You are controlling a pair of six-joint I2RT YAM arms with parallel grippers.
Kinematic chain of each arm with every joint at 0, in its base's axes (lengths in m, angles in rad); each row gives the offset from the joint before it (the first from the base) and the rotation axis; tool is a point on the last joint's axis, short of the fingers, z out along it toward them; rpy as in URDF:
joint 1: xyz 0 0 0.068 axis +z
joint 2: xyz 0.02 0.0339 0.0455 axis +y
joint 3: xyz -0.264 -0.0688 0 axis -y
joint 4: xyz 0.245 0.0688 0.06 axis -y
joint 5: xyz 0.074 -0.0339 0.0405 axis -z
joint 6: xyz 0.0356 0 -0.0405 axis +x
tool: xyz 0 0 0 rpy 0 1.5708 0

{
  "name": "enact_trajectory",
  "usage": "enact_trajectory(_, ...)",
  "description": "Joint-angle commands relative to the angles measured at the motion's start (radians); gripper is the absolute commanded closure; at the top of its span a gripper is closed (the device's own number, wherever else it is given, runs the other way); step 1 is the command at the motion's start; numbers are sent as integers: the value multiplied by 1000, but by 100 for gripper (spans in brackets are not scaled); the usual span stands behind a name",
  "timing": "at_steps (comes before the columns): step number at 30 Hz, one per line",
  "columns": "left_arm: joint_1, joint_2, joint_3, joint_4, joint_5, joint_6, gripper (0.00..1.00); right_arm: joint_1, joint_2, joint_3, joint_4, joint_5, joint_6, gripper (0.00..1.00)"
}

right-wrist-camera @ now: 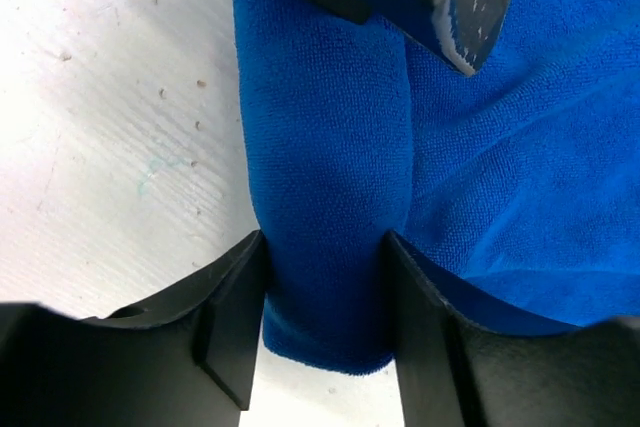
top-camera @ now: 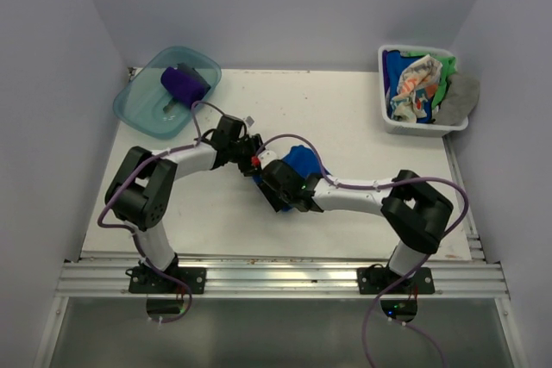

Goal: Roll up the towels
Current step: Roll the towel

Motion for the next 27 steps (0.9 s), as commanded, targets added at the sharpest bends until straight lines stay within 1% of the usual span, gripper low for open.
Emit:
enact_trajectory(1,-7,26,30,-50,-30,31,51,-2,28,-50,20,14,64,50)
enact_trajectory(2,-7,26,33,-51,-29,31,50,-2,30,-58,23,19,71,52)
enact_trajectory(5,-7,25,42,-51,-26,26,50,-2,31,-83,38,44,102,69)
enact_trajectory(6,-7,23,48,-53,-24,25,50,-2,31,-87,41,51,110,80)
enact_trajectory(8,-7,17,53,-59,-18,26,49,-2,24,-100,50,63,127,92)
enact_trajectory(9,-7,14,56,-62,-17,26,48,-2,19,-104,55,65,131,100)
enact_trajectory(12,-5,-20,85,-88,-23,36,41,-5,-7,-138,86,35,165,100)
enact_trajectory(14,1,-60,96,-114,-39,48,35,-11,-35,-161,138,-31,186,100)
enact_trajectory(17,16,-112,108,-143,-56,60,29,-25,-59,-205,205,-123,219,100)
enact_trajectory(19,33,-147,106,-160,-62,66,27,-40,-79,-239,269,-171,248,100)
enact_trajectory(20,38,-158,103,-166,-72,68,26,-51,-87,-253,290,-218,259,100)
enact_trajectory(24,45,-205,76,-177,-87,66,25,-129,-111,-320,383,-350,332,100)
enact_trajectory(27,45,-219,44,-160,-82,60,24,-186,-108,-363,486,-453,378,100)
